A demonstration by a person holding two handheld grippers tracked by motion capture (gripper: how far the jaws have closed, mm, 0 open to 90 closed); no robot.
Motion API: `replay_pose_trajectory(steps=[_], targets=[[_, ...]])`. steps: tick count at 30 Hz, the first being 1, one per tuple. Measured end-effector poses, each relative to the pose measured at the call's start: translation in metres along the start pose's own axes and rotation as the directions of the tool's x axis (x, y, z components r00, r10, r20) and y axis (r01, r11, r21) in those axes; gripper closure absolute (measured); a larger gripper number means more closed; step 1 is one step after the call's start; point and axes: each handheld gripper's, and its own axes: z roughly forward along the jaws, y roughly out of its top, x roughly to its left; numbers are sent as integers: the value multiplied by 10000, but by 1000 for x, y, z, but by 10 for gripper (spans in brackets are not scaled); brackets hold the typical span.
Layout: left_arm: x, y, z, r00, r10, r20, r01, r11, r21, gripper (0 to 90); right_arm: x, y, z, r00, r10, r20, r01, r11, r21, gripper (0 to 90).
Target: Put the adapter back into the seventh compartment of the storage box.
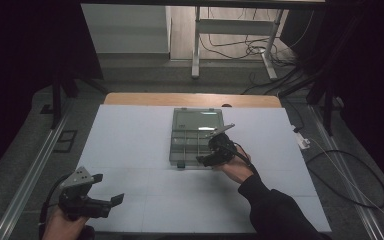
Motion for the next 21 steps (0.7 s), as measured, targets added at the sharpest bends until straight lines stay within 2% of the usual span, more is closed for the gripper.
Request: replay_pose_trajectory(steps=[21], targets=[[0, 0, 0, 10000, -35, 18, 35, 10000, -18, 8, 4, -7, -16, 9986, 150, -506, -148, 9999, 48, 151]])
